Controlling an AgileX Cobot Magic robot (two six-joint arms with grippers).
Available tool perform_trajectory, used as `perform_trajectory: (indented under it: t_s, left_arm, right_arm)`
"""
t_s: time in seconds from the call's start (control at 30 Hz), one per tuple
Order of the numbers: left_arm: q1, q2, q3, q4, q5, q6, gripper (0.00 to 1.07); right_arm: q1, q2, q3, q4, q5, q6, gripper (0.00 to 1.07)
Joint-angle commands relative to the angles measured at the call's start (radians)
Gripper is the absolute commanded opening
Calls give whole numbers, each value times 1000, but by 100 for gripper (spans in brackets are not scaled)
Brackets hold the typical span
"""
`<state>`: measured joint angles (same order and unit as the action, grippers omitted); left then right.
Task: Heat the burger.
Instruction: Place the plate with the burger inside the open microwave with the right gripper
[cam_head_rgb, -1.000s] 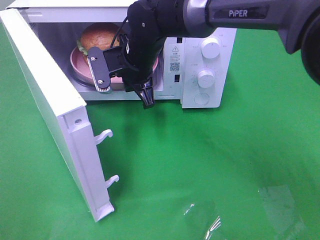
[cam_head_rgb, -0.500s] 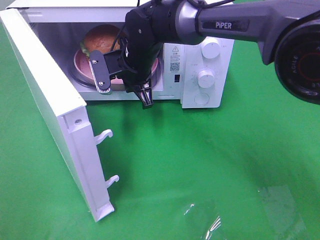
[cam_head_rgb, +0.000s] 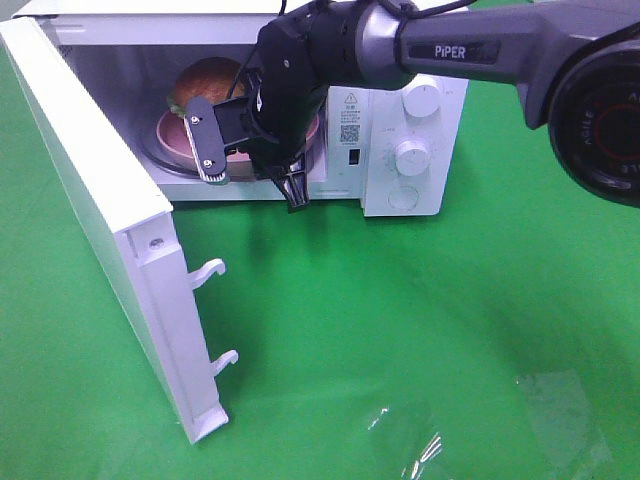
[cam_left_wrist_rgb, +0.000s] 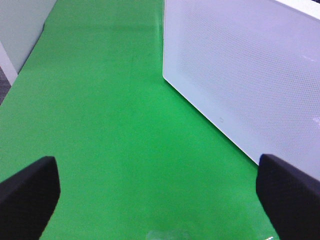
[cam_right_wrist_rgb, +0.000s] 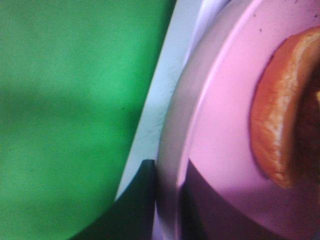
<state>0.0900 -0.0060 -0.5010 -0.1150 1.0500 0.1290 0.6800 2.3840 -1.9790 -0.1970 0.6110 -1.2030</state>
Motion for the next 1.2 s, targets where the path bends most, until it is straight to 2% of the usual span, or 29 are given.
perform_trajectory:
  t_s: [0.03,0.07,0.1,0.17,0.2,0.23,0.57,0.8,1.03,1.17,1.2]
  left_arm:
    - [4,-23,4,-4,-10,2,100]
    - [4,-23,4,-4,-10,2,100]
    - [4,-23,4,-4,-10,2,100]
    - [4,-23,4,-4,-10,2,100]
    - [4,-23,4,-4,-10,2,100]
    - [4,-23,4,-4,-10,2,100]
    - [4,-23,4,-4,-10,2,100]
    - [4,-23,4,-4,-10,2,100]
    - [4,-23,4,-4,-10,2,100]
    - [4,-23,4,-4,-10,2,100]
    - [4,-23,4,-4,-10,2,100]
  right_arm:
    - [0,-18,-15,-9,-33,-11,22]
    - [0,-18,-15,-9,-39,-11,29]
    - [0,-18,-15,-9,-39,-11,29]
    - [0,-18,-15,-9,-45,-11,39]
    - [0,-18,-15,-9,-45,-11,39]
    - [3,-18,-15,-8,-47,-11,44]
    - [3,-18,-15,0,2,-3,49]
    - [12,-33,8,22,-7,16,58]
    - [14,-110,135,23,-80,16,69]
    - [14,-144,188,25,-90,16,71]
    - [14,-169,233,26,-107,16,71]
